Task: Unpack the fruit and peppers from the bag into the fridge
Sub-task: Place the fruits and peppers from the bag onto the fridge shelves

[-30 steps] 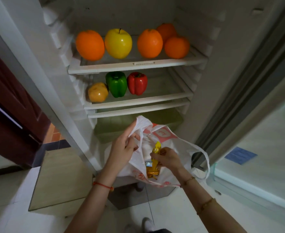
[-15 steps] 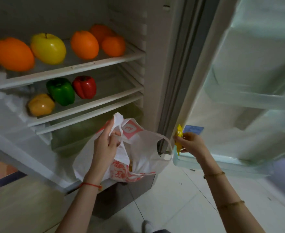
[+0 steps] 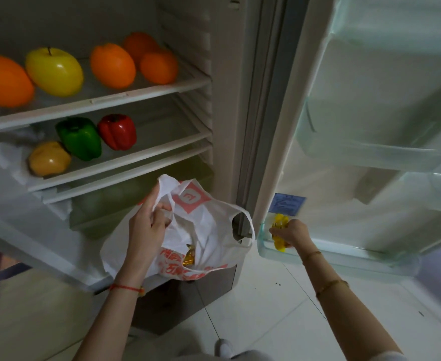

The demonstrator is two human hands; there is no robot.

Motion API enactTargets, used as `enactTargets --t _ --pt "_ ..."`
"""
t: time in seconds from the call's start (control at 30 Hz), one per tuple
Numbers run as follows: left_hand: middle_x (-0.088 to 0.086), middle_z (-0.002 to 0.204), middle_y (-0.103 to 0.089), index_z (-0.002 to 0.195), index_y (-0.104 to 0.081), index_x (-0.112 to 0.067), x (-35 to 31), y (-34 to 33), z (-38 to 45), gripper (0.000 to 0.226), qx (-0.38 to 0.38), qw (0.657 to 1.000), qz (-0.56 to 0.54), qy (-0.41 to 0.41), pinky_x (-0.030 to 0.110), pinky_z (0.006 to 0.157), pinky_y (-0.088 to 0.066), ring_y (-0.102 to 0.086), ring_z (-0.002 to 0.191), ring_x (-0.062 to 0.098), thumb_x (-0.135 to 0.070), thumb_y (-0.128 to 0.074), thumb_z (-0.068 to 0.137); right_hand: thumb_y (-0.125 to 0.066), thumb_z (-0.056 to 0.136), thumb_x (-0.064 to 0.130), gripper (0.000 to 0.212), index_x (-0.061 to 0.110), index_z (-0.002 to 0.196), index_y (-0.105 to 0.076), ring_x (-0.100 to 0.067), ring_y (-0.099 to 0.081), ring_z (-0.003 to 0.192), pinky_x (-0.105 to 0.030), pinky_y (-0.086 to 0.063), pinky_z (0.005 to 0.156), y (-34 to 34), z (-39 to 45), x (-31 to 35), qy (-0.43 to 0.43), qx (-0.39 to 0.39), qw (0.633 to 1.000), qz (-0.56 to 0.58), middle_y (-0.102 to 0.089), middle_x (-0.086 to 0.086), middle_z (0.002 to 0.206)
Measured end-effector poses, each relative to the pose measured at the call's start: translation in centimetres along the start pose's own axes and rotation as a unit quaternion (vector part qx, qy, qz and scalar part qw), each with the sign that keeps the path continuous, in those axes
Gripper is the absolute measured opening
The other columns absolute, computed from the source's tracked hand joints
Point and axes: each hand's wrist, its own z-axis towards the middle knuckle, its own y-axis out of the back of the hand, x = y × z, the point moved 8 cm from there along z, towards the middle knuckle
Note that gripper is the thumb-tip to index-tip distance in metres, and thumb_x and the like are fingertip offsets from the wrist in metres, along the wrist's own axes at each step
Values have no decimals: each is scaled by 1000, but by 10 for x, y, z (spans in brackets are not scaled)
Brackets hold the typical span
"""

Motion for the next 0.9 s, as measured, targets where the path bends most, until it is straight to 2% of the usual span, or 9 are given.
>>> enactTargets --t 0.17,0.3,0.43,0.5,0.57,0.63,0.7,0.8,0.9 --pt "-5 127 -54 149 -32 -35 5 3 -2 52 -10 1000 5 1 18 81 -50 -58 105 2 -14 -40 102 -72 83 33 31 5 88 -59 -30 -62 85 -35 -53 77 -28 2 6 6 25 999 -24 -57 -12 89" --pt "-10 120 -54 149 -32 -35 7 6 -4 53 -19 1000 19 3 7 73 -44 -54 98 -9 -12 -40 102 -66 88 33 42 -1 112 -62 -34 -63 105 -31 -42 75 -39 2 4 8 36 997 -63 -66 -18 109" --pt "-11 104 -57 148 -32 -36 8 7 -6 52 -23 999 23 2 13 71 -50 -57 87 -5 -13 -39 102 -69 85 41 46 -1 105 -63 -32 -65 99 -32 -46 74 -33 5 1 19 28 996 -81 -68 -17 107" --pt "2 104 -60 148 -33 -37 10 9 -7 52 -30 999 21 2 18 72 -49 -56 85 3 -13 -39 102 -69 84 44 43 2 90 -58 -32 -66 93 -35 -46 70 -23 2 4 42 5 995 -90 -69 -17 99" --pt "7 109 -61 147 -34 -38 13 12 -7 53 -38 999 18 0 22 73 -51 -57 89 8 -12 -39 101 -67 87 40 41 5 75 -51 -34 -64 85 -32 -37 62 -7 -6 12 72 -34 991 -103 -64 -15 80" --pt "3 112 -61 146 -35 -39 14 13 -7 53 -41 999 15 -5 28 78 -54 -59 93 8 -12 -40 101 -66 88 33 47 8 56 -42 -29 -53 60 -28 -30 54 9 -20 25 101 -69 987 -103 -48 -7 54" --pt "4 112 -62 146 -35 -38 16 16 -6 53 -43 999 13 -9 35 81 -56 -61 95 13 -11 -40 101 -65 88 27 52 7 48 -39 -23 -43 47 -28 -28 46 19 -36 44 141 -84 983 -82 -45 -7 46" --pt "6 111 -63 147 -37 -34 16 21 -6 54 -54 998 8 -12 22 79 -52 -62 95 16 -7 -40 99 -65 87 30 38 0 66 -63 -30 -65 64 -33 -52 62 17 -59 84 216 -46 975 -35 -69 -13 64" --pt "3 110 -63 146 -38 -33 15 26 -7 54 -61 998 3 -13 21 80 -51 -62 94 12 -7 -41 99 -65 87 31 25 8 78 -70 -23 -69 70 -33 -56 72 1 -81 127 288 10 957 -12 -73 -6 72"
